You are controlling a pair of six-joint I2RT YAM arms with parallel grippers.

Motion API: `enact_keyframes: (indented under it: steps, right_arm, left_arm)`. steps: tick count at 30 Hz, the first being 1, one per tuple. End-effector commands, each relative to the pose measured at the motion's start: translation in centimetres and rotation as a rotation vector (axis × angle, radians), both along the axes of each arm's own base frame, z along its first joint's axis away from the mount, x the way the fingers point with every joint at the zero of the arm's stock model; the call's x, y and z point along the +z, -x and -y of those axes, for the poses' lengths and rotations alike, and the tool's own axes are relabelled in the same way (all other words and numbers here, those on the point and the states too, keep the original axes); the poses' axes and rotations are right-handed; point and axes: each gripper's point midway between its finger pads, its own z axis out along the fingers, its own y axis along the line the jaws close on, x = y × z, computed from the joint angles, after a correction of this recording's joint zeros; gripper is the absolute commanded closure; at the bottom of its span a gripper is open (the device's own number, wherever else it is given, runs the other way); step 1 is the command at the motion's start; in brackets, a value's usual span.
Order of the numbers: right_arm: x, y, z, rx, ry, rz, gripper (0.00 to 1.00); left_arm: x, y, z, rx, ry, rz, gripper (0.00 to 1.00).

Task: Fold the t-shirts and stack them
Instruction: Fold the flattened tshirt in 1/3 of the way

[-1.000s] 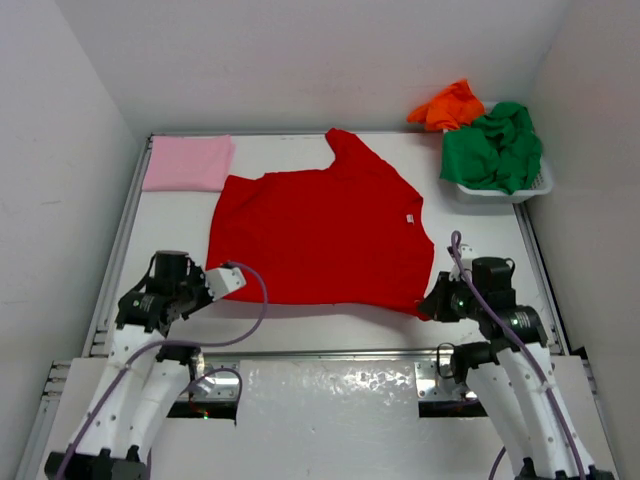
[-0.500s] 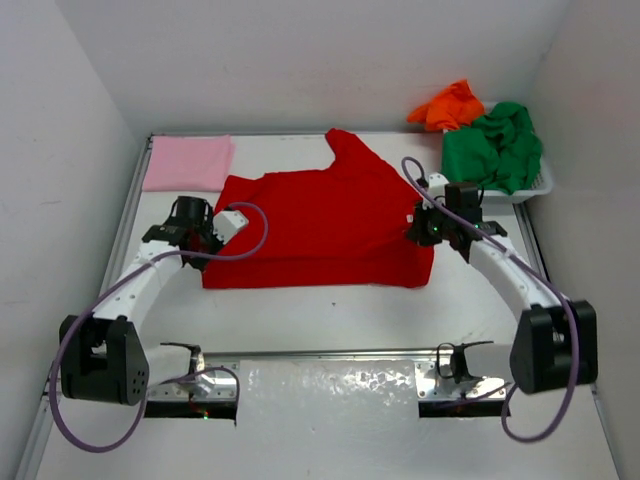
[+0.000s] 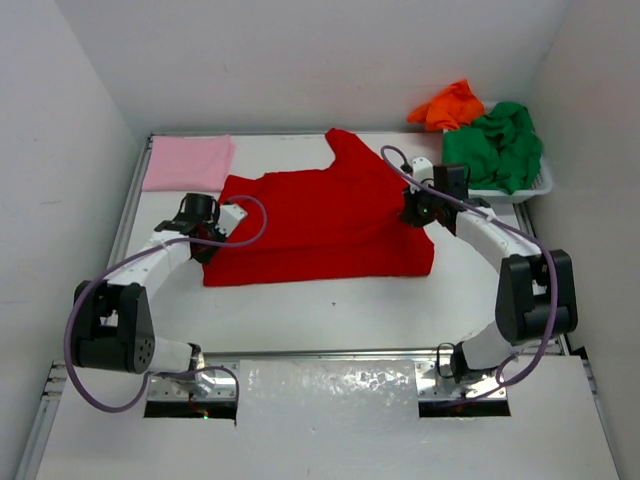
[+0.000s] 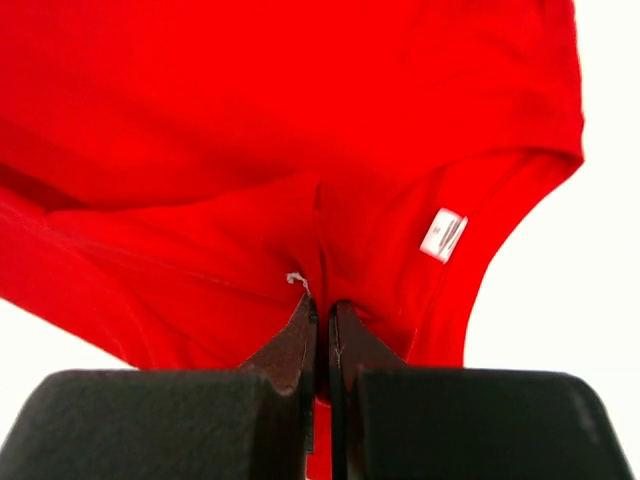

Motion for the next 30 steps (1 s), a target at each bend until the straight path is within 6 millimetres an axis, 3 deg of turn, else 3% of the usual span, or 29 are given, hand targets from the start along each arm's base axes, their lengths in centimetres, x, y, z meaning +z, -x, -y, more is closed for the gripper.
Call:
enact_keyframes:
  steps: [1,6,7,8,10,11,12,13,14,15,17,19,20,22,23,24,26,27,28,30]
  right_arm:
    - [1.7,-2.6,-0.2,0.036,0.028,0.087,1.00]
    - [0.9,-4.1,-0.1,0.028,0.039,0.062,0.99]
    - [-0.1,-4.2,-0.2,0.027,0.043,0.036,0.94]
    - [0.1,-5.0,-0.1,0.013,0.048,0.042,0.87]
    - [-1.4,-5.4,0.3,-0.022,0.059,-0.010,0.61]
    - [-1.0,-6.4,0.7,-0.078,0.065,-0.016,0.51]
    - [-1.0,-6.8,1.2,-0.114,0.078,-0.031,0.48]
    - [-0.3,-8.6,1.6,-0.150,0.096,-0.021,0.45]
    - [0.0,-9.0,2.1,-0.202,0.098,-0.042,0.42]
    - [-0.1,-8.5,3.2,-0.275,0.115,-0.099,0.40]
    - [1.7,-8.8,4.0,-0.354,0.078,-0.110,0.37]
    - [2.3,-7.1,5.2,-0.453,-0.017,-0.174,0.34]
    - [2.4,-5.1,6.2,-0.523,-0.067,-0.206,0.32]
    - [1.7,-2.5,6.1,-0.552,-0.125,-0.257,0.31]
    - [-0.3,-0.1,6.6,-0.573,-0.134,-0.320,0.32]
    - [0.0,1.0,6.6,-0.576,-0.145,-0.323,0.32]
    - [-2.0,4.1,6.3,-0.569,-0.131,-0.400,0.31]
    - [-2.2,4.9,6.2,-0.565,-0.132,-0.405,0.31]
    - [-3.4,6.5,6.1,-0.564,-0.131,-0.445,0.31]
    - [-4.1,7.4,6.0,-0.569,-0.142,-0.451,0.30]
  left_arm:
    - [0.2,-1.5,-0.9,0.076,-0.014,0.072,1.00]
    - [0.0,-2.4,-1.4,0.121,-0.033,0.106,0.93]
    - [-0.2,-2.5,-1.4,0.122,-0.033,0.102,0.89]
    - [-0.3,-2.7,-1.3,0.130,-0.027,0.105,0.84]
    - [-0.1,-3.5,-1.4,0.141,-0.025,0.118,0.59]
    - [0.3,-3.9,-1.8,0.160,-0.043,0.140,0.41]
    - [0.7,-4.7,-2.2,0.175,-0.065,0.160,0.35]
    - [1.3,-5.3,-3.0,0.195,-0.104,0.187,0.31]
    - [2.1,-6.0,-3.9,0.220,-0.136,0.212,0.29]
    - [4.2,-7.4,-4.9,0.258,-0.163,0.260,0.28]
    - [6.1,-8.2,-6.7,0.321,-0.146,0.269,0.28]
    - [8.9,-8.3,-6.4,0.326,-0.061,0.271,0.29]
    - [8.8,-7.6,-4.6,0.247,0.015,0.230,0.32]
    - [9.6,-5.8,-1.7,0.121,0.113,0.224,0.36]
    - [9.1,-4.8,-0.4,0.024,0.125,0.197,0.37]
    - [7.7,-2.3,2.1,-0.084,0.130,0.138,0.40]
    - [5.5,0.7,3.0,-0.240,0.029,0.053,0.40]
    - [3.5,3.1,4.1,-0.323,0.010,0.004,0.40]
    - [2.7,3.9,3.7,-0.358,-0.039,-0.010,0.39]
    - [1.1,4.9,2.7,-0.360,-0.089,-0.020,0.35]
